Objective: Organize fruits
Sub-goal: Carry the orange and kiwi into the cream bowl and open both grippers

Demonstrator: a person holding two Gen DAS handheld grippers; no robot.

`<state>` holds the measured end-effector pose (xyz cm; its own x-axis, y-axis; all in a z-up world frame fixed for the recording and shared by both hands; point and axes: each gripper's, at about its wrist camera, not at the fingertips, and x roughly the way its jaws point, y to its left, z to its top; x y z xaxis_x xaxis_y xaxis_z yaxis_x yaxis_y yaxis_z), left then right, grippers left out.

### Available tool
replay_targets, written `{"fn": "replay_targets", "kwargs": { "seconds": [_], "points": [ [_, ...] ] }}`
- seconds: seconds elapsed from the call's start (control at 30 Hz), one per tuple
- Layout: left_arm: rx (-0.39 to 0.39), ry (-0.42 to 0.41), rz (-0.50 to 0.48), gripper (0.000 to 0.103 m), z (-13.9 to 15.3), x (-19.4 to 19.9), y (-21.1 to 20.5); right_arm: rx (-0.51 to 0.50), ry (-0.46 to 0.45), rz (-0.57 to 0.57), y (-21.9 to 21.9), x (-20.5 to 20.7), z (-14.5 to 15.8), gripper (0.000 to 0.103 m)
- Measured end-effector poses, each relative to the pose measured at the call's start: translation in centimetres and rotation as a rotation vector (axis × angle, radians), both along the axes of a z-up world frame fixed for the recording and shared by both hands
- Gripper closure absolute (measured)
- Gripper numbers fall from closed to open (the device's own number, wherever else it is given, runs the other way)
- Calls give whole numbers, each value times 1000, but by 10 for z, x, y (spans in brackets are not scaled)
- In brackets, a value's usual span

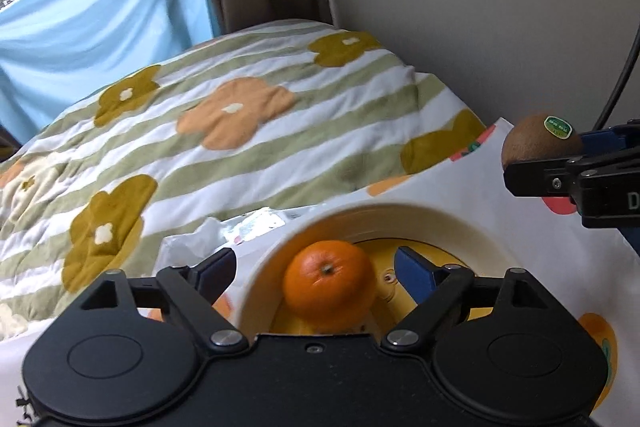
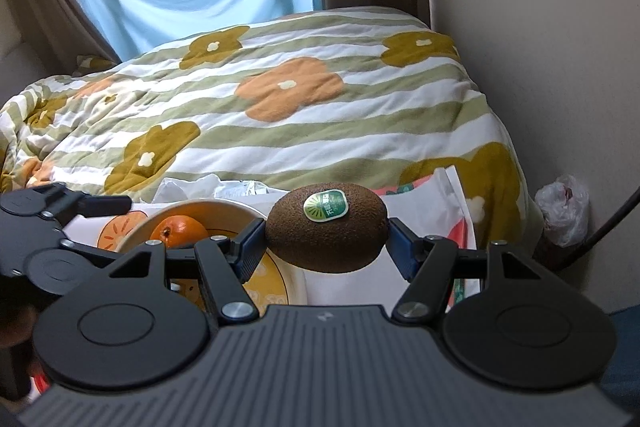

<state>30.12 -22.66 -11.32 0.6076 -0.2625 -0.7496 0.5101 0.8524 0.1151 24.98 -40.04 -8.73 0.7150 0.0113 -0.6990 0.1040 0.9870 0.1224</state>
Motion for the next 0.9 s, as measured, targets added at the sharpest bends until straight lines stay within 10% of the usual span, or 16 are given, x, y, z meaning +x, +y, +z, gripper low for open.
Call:
{"fn": "replay_targets", "kwargs": {
  "seconds": [0.9],
  "points": [
    [-62, 26, 273, 12, 21, -45, 89, -246, -1, 398, 81, 17, -56, 23]
  ]
}}
